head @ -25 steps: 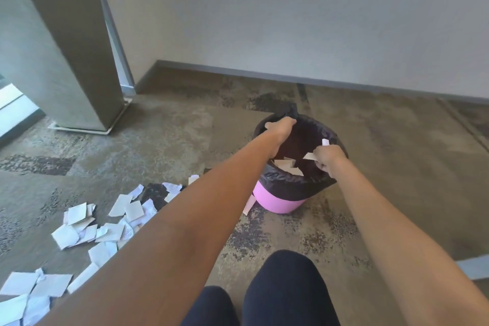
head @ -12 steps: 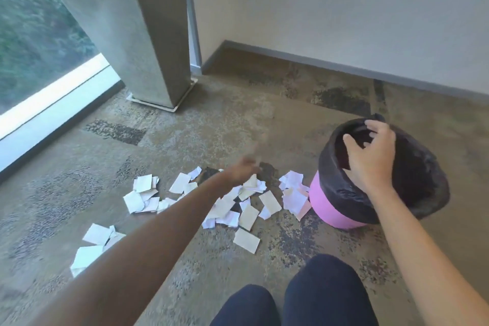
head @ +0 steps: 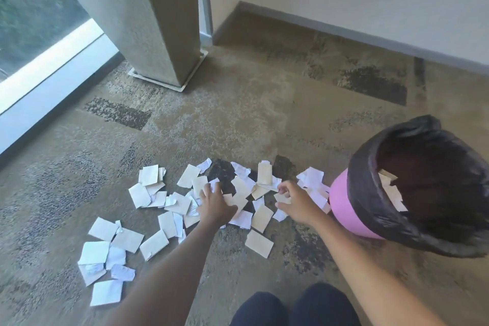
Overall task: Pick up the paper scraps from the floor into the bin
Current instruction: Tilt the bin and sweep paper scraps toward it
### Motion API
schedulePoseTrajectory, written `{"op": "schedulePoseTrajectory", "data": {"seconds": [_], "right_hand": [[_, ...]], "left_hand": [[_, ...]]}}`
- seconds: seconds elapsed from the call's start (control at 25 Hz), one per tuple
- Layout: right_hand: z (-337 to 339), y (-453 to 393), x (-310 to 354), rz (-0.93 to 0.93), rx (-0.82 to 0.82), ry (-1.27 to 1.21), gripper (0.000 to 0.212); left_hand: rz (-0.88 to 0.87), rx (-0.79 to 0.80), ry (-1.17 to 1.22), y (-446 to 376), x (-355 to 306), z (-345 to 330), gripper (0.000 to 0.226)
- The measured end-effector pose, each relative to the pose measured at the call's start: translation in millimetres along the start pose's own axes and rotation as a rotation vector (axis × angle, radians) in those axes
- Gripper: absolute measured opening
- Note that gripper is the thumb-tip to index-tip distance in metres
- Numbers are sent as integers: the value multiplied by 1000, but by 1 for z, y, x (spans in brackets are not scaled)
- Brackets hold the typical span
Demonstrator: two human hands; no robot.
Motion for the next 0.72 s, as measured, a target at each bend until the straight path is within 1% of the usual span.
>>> {"op": "schedulePoseTrajectory", "data": {"seconds": [0.08,0.12,0.24,0.28,0.32,0.36,0.4,0.44,0.48,0.52,0.56,0.64,0.72], "right_hand": [[-11,-17,-8,-34,54,115,43],[-12,-28,-6,-26,52,168,43],[-8,-64,16,59,1,247,40],[-5,-73,25,83,-26,252,41],[-1,-83,29,97,-59,265,45],[2,-92,31,105,-90,299,52],[2,-101,32,102,-100,350,63],[-1,-110,30,81,-82,399,76],[-6,-119,27,32,-43,429,90],[-13,-126,21,-41,-3,416,100],[-20,-130,16,-123,26,360,108],[-37,-133,13,-237,59,208,116],[-56,-134,18,-246,78,195,116]], "left_hand": [[44,-13,22,-8,14,-2,75],[30,-27,18,-12,15,-2,70],[-138,-85,-96,-27,-3,1,46],[-167,-68,-128,-31,-10,-1,48],[-167,-22,-161,-35,-16,-6,60],[-143,43,-194,-40,-18,-14,80],[-105,119,-228,-43,-17,-23,100],[-70,192,-271,-45,-14,-30,115],[-50,249,-309,-46,-12,-36,124],[-43,283,-331,-46,-10,-40,128],[-37,296,-338,-46,-8,-44,128],[-34,254,-336,-43,-6,-46,118],[-38,162,-326,-40,-5,-46,102]]}}
Point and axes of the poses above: each hand's wrist, its own y-axis away from the middle knuckle, its own z-axis out of the back of the hand, x = y × z, the point moved 10 cm from there along -y, towards the middle knuckle, and after that the axes turned 2 degrees about x, right-handed, at the moved point
